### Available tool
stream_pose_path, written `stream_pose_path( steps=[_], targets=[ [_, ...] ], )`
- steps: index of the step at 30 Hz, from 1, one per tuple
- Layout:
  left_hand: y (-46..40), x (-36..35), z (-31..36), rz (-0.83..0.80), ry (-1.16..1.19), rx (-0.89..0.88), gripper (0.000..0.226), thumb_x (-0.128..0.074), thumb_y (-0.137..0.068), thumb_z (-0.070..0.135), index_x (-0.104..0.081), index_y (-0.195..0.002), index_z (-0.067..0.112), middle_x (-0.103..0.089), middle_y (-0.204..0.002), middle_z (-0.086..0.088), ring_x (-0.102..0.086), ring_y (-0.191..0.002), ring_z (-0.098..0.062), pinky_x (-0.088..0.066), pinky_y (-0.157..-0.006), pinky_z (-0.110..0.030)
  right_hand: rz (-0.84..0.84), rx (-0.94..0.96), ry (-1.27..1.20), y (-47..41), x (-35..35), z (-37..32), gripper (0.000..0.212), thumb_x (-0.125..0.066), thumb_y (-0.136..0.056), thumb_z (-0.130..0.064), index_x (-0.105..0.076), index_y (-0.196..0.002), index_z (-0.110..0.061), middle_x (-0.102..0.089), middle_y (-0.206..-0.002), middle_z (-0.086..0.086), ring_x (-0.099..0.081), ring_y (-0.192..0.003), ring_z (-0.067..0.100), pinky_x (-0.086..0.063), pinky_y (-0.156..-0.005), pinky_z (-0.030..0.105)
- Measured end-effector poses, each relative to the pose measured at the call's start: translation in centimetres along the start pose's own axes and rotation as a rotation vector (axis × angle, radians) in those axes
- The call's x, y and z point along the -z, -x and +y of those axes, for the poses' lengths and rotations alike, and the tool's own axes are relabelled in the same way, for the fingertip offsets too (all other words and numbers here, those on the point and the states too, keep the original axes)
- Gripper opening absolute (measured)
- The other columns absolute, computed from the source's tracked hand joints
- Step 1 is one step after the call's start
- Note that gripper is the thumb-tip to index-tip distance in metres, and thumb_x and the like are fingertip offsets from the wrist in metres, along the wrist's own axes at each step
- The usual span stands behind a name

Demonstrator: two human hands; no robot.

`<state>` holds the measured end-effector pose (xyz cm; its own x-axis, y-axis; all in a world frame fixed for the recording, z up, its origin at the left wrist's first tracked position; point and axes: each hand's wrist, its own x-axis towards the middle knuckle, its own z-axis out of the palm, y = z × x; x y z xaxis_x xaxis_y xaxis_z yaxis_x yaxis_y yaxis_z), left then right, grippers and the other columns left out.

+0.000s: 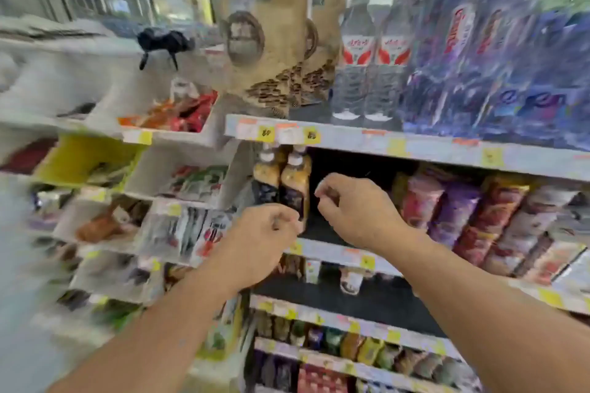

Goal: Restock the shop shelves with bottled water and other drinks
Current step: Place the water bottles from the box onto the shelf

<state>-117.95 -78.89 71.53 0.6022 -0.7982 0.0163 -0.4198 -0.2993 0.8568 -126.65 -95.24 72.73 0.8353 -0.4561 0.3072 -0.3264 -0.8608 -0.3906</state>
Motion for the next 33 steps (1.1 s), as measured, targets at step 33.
stream_pose_path(
  steps=[33],
  targets=[
    [27.2, -29.3, -71.3, -0.032, 0.191, 1.029, 0.031, -0.049, -0.099, 0.025, -0.064, -0.124, 0.016, -0.070, -0.109, -0.003, -0.064, -0.099, -0.012, -0.049, -0.079, -0.019, -1.403, -0.104, 0.345, 38.9, -86.1, 9.4, 0.027, -0.054, -0.096, -0.033, -0.063, -0.116, -0.018, -0.065, -0.121, 0.013, -0.063, -0.102, 0.033, -0.041, -0.073, 0.033]
  ],
)
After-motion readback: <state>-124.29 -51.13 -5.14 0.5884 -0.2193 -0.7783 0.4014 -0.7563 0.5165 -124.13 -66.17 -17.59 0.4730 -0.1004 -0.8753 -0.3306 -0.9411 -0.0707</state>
